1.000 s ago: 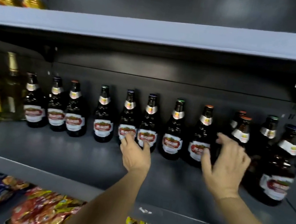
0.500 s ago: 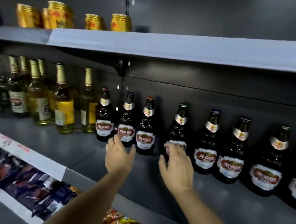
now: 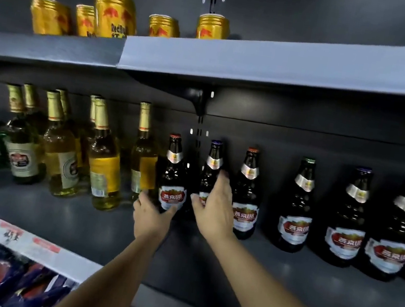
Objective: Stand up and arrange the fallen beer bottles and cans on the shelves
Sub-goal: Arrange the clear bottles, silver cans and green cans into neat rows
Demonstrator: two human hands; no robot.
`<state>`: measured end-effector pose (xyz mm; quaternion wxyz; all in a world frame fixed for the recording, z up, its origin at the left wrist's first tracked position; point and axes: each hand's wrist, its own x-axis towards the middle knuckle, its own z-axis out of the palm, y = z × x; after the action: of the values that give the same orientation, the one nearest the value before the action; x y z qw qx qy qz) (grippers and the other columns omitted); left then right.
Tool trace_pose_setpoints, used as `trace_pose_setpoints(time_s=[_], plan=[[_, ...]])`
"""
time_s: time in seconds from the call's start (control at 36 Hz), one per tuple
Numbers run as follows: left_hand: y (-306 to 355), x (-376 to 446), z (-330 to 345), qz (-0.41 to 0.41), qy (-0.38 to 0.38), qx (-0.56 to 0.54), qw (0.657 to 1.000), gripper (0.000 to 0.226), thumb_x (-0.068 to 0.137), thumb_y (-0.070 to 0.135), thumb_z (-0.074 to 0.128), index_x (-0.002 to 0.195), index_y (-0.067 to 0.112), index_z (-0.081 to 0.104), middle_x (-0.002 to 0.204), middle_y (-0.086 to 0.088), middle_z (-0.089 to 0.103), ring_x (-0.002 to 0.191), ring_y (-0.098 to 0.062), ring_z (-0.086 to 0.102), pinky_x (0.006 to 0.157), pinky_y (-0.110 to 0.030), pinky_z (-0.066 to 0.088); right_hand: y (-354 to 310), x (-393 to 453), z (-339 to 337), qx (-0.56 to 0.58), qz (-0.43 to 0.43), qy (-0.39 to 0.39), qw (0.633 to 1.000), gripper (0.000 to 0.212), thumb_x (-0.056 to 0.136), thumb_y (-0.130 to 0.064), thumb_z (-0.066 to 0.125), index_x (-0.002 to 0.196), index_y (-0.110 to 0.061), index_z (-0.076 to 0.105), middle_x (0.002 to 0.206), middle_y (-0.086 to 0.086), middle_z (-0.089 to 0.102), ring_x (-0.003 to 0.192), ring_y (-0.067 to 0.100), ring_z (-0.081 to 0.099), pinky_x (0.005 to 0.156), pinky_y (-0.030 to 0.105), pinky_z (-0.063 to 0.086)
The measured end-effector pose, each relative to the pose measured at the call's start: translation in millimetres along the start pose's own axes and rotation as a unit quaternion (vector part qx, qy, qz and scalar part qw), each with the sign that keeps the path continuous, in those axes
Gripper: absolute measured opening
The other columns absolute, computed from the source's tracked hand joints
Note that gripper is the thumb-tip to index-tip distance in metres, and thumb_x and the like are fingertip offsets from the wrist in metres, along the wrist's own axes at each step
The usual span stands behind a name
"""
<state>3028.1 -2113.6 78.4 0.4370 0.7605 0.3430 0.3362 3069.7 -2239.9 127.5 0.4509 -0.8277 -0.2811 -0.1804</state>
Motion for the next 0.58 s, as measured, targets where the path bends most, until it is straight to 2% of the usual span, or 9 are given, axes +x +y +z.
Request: trace_pose_setpoints(time_s=[0.06,0.14,0.25,0.33,0.42,0.47,0.5,0.56,0.58], plan=[[-3,16,0,0.013,-0.027,-0.008,1.000,0.089,0.080,0.035,0.077,0.147,0.010,0.024,0.145,-0.015,0.034,0.131,-0.035,0.039,0.102,-0.045,0.039,-6,16,16,-0.007,0.064,0.034,0.997,0.089,0.091,-0.029,0.065,0.154,-0.006,0.006,0.159,0.012,0.017,0.147,0.024,0.017,0.116,0.038,0.028],[-5,37,0,0.030,-0.071,-0.031,0.997,0.093,0.081,0.032,0.077,0.151,0.013,0.019,0.150,-0.010,0.031,0.134,-0.030,0.038,0.104,-0.040,0.038,-11,37,32,-0.029,0.124,0.082,0.988,0.092,0.090,-0.031,0.067,0.153,-0.002,0.006,0.158,0.016,0.018,0.146,0.027,0.020,0.114,0.040,0.033],[-8,61,6,0.032,-0.125,-0.067,0.989,0.099,0.076,0.038,0.080,0.152,0.016,0.019,0.147,-0.006,0.040,0.132,-0.026,0.044,0.107,-0.040,0.041,-15,54,45,-0.056,0.149,0.108,0.981,0.091,0.090,-0.030,0.066,0.152,0.002,0.007,0.156,0.019,0.024,0.144,0.029,0.026,0.113,0.036,0.033],[-10,71,15,0.022,-0.163,-0.085,0.983,0.101,0.072,0.045,0.082,0.150,0.018,0.024,0.139,-0.004,0.051,0.124,-0.024,0.052,0.102,-0.043,0.046,-16,61,52,-0.090,0.164,0.119,0.975,0.090,0.091,-0.032,0.064,0.152,0.003,0.007,0.155,0.020,0.028,0.141,0.031,0.032,0.110,0.037,0.037],[-13,77,21,0.009,-0.179,-0.109,0.978,0.101,0.068,0.044,0.085,0.147,0.019,0.027,0.131,-0.003,0.055,0.115,-0.023,0.057,0.098,-0.043,0.050,-17,62,56,-0.131,0.170,0.125,0.969,0.090,0.091,-0.036,0.064,0.152,0.002,0.010,0.151,0.019,0.032,0.136,0.032,0.037,0.107,0.036,0.037],[-14,80,26,0.009,-0.175,-0.123,0.977,0.098,0.068,0.038,0.087,0.145,0.019,0.029,0.126,-0.001,0.056,0.110,-0.019,0.056,0.094,-0.036,0.049,-16,62,57,-0.173,0.176,0.137,0.959,0.089,0.087,-0.039,0.067,0.149,0.004,0.021,0.141,0.021,0.044,0.125,0.036,0.046,0.097,0.041,0.042],[-15,80,28,0.012,-0.170,-0.125,0.978,0.095,0.068,0.034,0.087,0.143,0.018,0.032,0.120,0.001,0.057,0.104,-0.016,0.055,0.089,-0.031,0.047,-15,64,57,-0.187,0.170,0.157,0.955,0.084,0.083,-0.038,0.073,0.143,0.006,0.034,0.130,0.024,0.052,0.115,0.040,0.052,0.088,0.045,0.046],[-15,79,29,0.015,-0.157,-0.118,0.980,0.087,0.069,0.033,0.086,0.138,0.018,0.037,0.113,0.002,0.058,0.095,-0.015,0.054,0.082,-0.028,0.044,-8,68,58,-0.187,0.152,0.200,0.950,0.064,0.071,-0.034,0.083,0.114,0.007,0.059,0.102,0.026,0.061,0.092,0.045,0.059,0.069,0.047,0.050],[-16,79,30,0.017,-0.151,-0.110,0.982,0.085,0.069,0.035,0.086,0.137,0.018,0.038,0.114,0.000,0.060,0.096,-0.017,0.056,0.082,-0.029,0.046,-8,68,57,-0.181,0.145,0.217,0.948,0.056,0.070,-0.035,0.084,0.103,0.005,0.061,0.096,0.024,0.061,0.089,0.044,0.059,0.066,0.046,0.049]])
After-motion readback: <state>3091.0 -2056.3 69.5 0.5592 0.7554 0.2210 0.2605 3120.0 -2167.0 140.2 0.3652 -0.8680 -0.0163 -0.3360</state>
